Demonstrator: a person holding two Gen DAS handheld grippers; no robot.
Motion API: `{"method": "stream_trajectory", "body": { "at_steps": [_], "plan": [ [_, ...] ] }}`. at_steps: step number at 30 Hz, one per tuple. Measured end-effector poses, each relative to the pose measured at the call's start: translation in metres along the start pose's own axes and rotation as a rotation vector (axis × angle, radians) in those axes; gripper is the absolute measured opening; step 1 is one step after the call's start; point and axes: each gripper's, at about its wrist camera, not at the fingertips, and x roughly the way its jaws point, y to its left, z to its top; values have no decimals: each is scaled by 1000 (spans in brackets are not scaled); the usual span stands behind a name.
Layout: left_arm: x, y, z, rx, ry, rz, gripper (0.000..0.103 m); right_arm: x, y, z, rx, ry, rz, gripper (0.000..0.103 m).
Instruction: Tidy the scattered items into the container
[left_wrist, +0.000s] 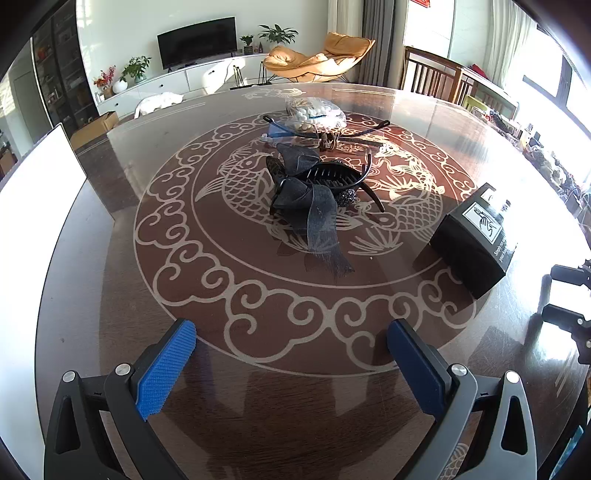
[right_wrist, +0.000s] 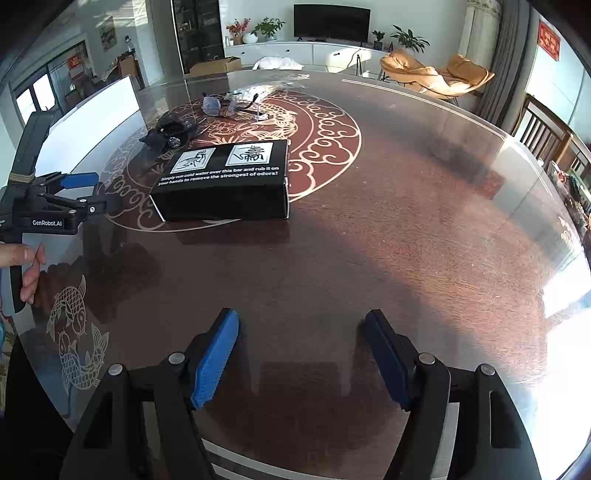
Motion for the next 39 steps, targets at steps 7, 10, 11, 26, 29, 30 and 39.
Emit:
{"method": "stream_trajectory", "body": {
  "at_steps": [7, 10, 11, 26, 29, 30, 39],
  "plan": [
    [0, 0, 0, 1, 0, 0, 103, 21, 19, 29, -22, 8, 15, 72],
    [0, 0, -1, 0, 0, 0, 103, 35, 13, 48, 39, -5, -6, 73],
    [0, 0, -1, 0, 0, 0, 103, 40, 11, 56, 54, -8, -8, 74],
    [0, 0, -1, -1, -1, 2, 103, 42, -12, 63, 131, -46, -63, 74],
    [0, 0, -1, -1, 0, 2, 103, 38, -17, 52, 122, -78, -55, 74],
    [0, 0, -1, 0, 0, 2, 103, 37, -18, 50, 119, -90, -53, 74],
    [0, 1, -2, 1, -1, 0, 103, 37, -19, 48, 118, -103, -58, 74]
  ]
}}
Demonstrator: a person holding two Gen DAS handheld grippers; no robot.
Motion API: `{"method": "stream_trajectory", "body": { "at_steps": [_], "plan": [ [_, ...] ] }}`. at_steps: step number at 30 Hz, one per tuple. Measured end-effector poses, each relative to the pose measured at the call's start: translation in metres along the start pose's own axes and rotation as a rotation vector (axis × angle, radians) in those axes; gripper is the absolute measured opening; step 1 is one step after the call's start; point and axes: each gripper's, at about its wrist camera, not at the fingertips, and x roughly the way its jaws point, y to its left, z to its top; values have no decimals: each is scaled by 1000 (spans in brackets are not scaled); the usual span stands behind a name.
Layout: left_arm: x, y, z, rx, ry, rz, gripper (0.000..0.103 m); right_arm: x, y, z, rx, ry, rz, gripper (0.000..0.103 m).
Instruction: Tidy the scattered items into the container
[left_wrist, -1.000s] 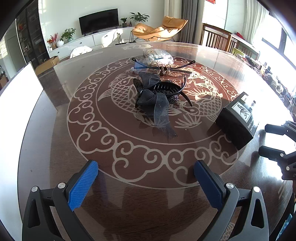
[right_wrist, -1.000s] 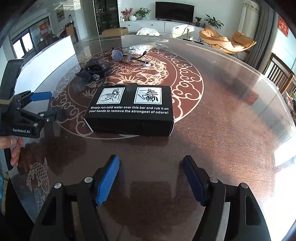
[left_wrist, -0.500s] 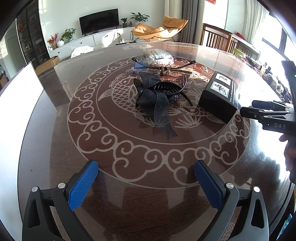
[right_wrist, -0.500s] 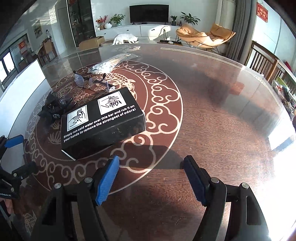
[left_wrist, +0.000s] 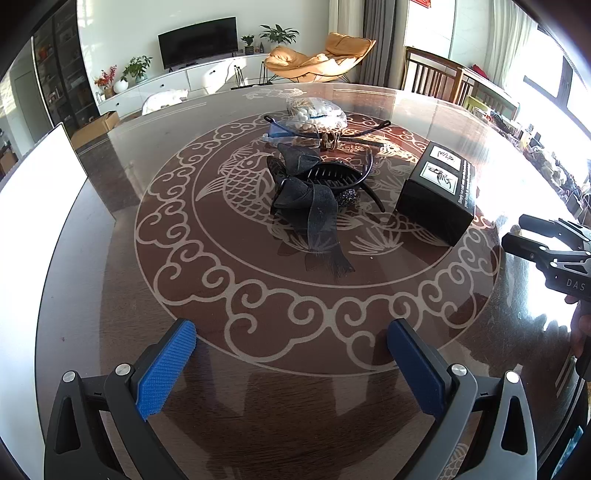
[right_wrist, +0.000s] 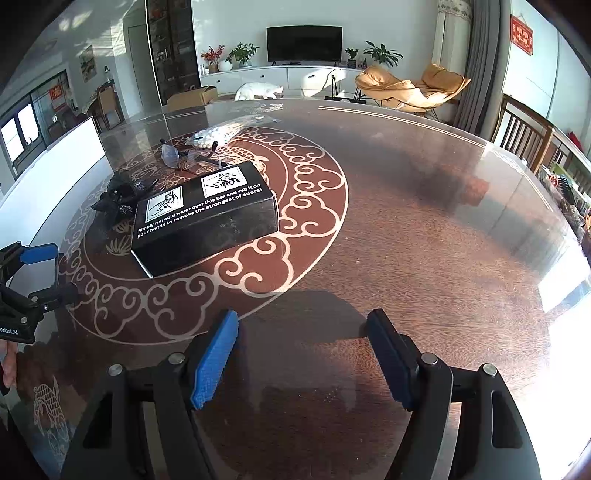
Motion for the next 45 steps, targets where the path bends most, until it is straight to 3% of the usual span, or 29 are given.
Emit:
{"method": "stream_trajectory", "body": {
  "at_steps": [6, 9, 11, 17, 22, 27, 32, 36, 41, 43, 45],
  "plan": [
    [-1, 1, -1, -1, 0, 0, 103, 1, 5, 6, 51, 52, -18, 74],
    [-1, 2, -2, -2, -1, 2, 103, -8, 12, 15, 153, 31, 123, 73],
    [-2, 2, -3, -3, -1, 3, 103, -17, 27, 27, 167, -24, 138, 73],
    [-2, 2, -3, -2, -1, 3, 103, -11, 90, 81, 124, -113, 47, 73],
    [-3, 2, -5, -7, -2, 4, 103, 35, 135, 97, -106, -46, -200, 73],
    [-3, 1, -5, -8, -2, 5, 103, 25, 102, 70, -66, -50, -236, 72],
    [-4, 0, -5, -21, 2, 9, 103, -1, 60, 36, -22, -55, -153, 72],
    [2, -5, 7, -120, 37, 56, 103, 3, 38, 15, 6, 14, -101, 72],
    [13, -12, 35, -227, -3, -57, 103, 4, 22, 3, 52, -2, -39, 73],
    [21, -18, 48, -214, 0, -75, 103, 3, 22, 3, 50, -3, -37, 74],
    [29, -24, 59, -156, 3, -16, 103, 3, 21, 2, 51, -2, -33, 74]
  ]
}}
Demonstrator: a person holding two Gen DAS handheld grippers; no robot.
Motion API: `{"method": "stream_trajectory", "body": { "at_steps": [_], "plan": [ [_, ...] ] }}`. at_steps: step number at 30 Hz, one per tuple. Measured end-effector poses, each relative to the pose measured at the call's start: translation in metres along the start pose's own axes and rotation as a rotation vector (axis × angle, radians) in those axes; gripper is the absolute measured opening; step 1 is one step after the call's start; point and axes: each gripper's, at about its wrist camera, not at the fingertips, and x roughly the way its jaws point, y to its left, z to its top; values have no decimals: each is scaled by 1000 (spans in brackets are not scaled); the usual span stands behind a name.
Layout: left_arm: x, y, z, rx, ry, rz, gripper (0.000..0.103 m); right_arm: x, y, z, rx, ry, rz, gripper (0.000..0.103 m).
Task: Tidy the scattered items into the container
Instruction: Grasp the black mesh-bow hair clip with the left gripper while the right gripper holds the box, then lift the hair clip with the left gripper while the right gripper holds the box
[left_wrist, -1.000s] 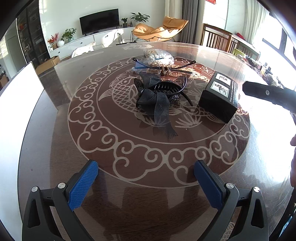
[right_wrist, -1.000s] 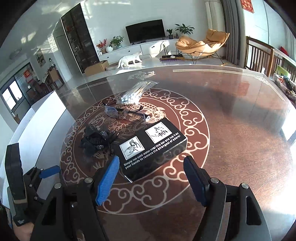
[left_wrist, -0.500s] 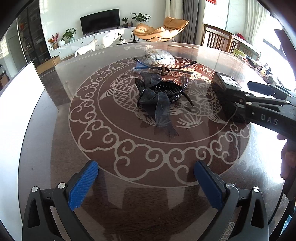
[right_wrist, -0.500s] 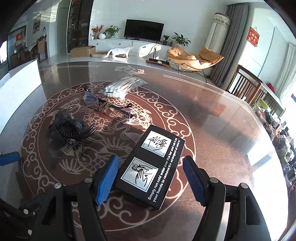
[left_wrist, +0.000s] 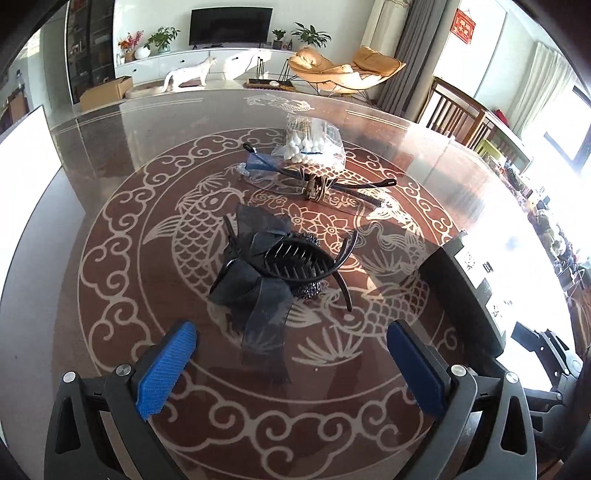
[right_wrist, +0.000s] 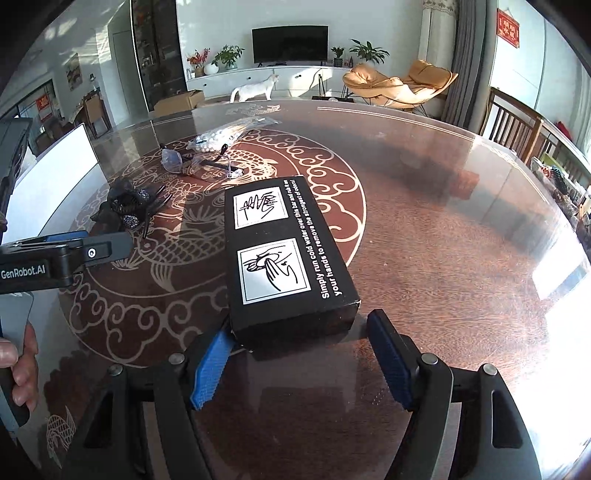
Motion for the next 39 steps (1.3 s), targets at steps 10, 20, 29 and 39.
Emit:
{"method": "stream_trajectory", "body": {
  "at_steps": [10, 20, 29, 39],
  "plan": [
    [35, -9, 29, 85, 27, 68, 103, 0, -1, 0, 0, 0, 1, 74],
    [3, 15, 2, 45, -27, 39, 73, -4, -14, -1, 46, -21, 89, 74],
    [-34, 50, -53, 0, -33, 123, 75, 9, -3, 7, -182, 2, 131, 74],
    [-26, 57, -50, -33, -7, 137, 103, 26, 4, 27, -194, 10, 146, 82]
  ]
}}
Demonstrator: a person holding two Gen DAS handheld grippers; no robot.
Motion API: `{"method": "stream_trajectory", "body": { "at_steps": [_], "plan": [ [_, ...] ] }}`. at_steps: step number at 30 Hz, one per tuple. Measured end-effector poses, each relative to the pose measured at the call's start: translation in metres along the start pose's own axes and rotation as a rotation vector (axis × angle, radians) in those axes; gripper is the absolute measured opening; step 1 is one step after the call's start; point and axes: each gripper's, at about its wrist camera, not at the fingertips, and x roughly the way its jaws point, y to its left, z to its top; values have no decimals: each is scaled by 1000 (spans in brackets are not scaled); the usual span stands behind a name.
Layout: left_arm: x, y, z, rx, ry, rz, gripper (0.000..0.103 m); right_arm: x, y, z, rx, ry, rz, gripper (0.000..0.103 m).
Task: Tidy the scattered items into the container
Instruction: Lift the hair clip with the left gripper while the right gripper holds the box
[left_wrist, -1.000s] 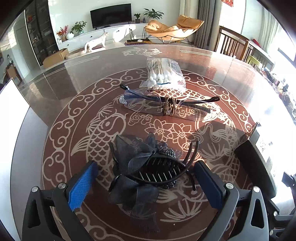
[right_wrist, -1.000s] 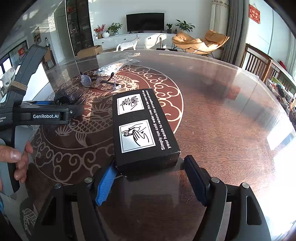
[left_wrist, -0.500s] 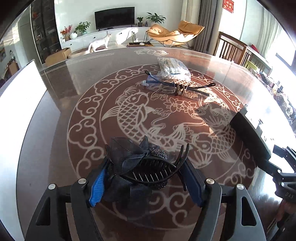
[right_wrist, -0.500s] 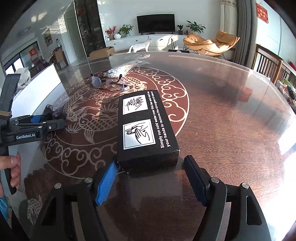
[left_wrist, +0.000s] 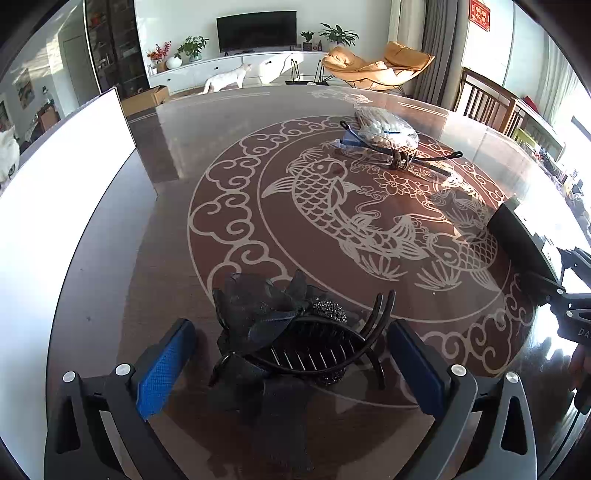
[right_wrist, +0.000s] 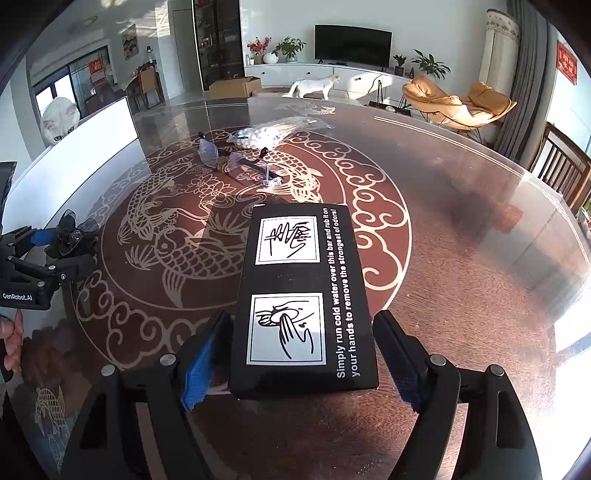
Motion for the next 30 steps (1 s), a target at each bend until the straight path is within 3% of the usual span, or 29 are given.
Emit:
{"method": "stream_trajectory", "body": {
  "at_steps": [11, 20, 30],
  "plan": [
    [-5, -5, -7, -54, 41, 32, 103, 7, 0, 10, -16, 3, 9, 84],
    [-2, -3, -3, 20, 26, -12, 103, 7, 0, 11, -16, 4, 9, 84],
    [4, -4, 4, 22, 29, -11, 103, 11, 0, 14, -11, 3, 2, 84]
  ]
}}
